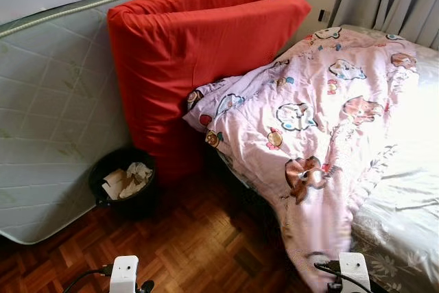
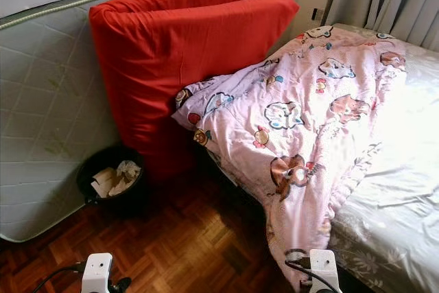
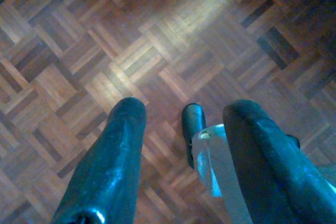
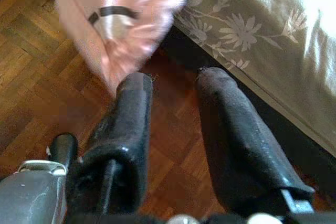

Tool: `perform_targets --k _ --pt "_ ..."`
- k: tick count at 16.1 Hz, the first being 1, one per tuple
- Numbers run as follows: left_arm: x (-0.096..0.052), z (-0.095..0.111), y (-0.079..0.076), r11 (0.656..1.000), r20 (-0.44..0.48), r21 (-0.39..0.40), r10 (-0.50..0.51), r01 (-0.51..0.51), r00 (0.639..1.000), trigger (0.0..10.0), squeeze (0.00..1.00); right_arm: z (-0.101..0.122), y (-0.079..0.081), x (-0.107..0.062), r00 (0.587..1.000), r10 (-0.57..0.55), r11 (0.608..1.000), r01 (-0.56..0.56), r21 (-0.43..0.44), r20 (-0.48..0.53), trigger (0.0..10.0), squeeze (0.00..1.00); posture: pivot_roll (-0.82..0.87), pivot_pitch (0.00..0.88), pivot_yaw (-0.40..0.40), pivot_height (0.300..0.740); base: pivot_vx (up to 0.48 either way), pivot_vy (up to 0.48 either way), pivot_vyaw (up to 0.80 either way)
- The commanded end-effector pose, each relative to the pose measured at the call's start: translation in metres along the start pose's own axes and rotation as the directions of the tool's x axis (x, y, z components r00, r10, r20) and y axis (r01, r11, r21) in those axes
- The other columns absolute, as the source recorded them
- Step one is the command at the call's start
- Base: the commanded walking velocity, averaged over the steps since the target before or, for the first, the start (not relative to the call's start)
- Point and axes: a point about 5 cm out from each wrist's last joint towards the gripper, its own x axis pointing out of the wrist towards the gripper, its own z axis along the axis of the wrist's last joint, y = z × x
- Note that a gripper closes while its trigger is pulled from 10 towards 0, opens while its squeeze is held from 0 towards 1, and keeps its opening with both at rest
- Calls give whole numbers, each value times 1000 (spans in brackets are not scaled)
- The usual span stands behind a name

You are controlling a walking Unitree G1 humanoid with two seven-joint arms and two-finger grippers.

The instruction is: Clean up the room

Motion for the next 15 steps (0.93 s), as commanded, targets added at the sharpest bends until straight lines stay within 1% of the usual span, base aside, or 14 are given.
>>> perform_targets --k 1,2,3,4,5,6,7,9,10,14,15 --pt "-1 -5 3 1000 -19 6 8 -8 1000 10000 0 -1 -1 0 1000 -1 1000 1 9 -2 10000 1000 47 58 4 740 0 0 0" --pt "-1 -5 3 1000 -20 6 8 -8 1000 10000 0 0 -1 0 1000 -1 1000 1 12 -1 10000 1000 45 58 5 740 0 0 0" --pt "-1 -4 2 1000 -20 7 7 -7 1000 10000 0 1 1 0 1000 17 998 -18 61 6 10000 1000 46 57 6 740 0 0 0" --pt "-1 -4 2 1000 -20 8 7 -6 1000 10000 0 4 5 0 998 54 991 -56 121 21 10000 0 45 57 7 740 0 0 0" --pt "-1 -4 2 1000 -19 8 6 -6 1000 10000 0 5 10 0 995 97 981 -101 163 28 10000 0 41 55 8 740 0 0 0" --pt "-1 -4 2 1000 -19 9 6 -6 1000 10000 0 7 13 0 992 120 975 -124 183 36 10000 0 41 54 8 740 0 0 0" --pt "-1 -4 2 1000 -18 9 7 -7 1000 10000 0 9 17 -1 985 163 962 -172 211 57 10000 0 43 49 7 740 0 0 0" --pt "-1 -3 2 1000 -17 8 7 -7 1000 10000 0 7 24 -2 975 217 949 -223 221 51 10000 0 43 45 6 740 0 0 0" --pt "-1 -3 2 1000 -16 8 5 -5 1000 10000 0 3 28 -3 969 246 946 -245 214 24 10000 0 42 44 6 740 0 0 0" --pt "0 -3 0 1000 -15 1 4 -4 1000 10000 0 -6 33 -5 971 241 947 -234 219 -4 10000 0 54 41 2 740 0 0 0" --pt "0 -3 0 1000 -16 0 6 -6 1000 10000 0 -12 30 -6 977 214 946 -201 254 -23 10000 0 53 41 3 740 0 0 0"
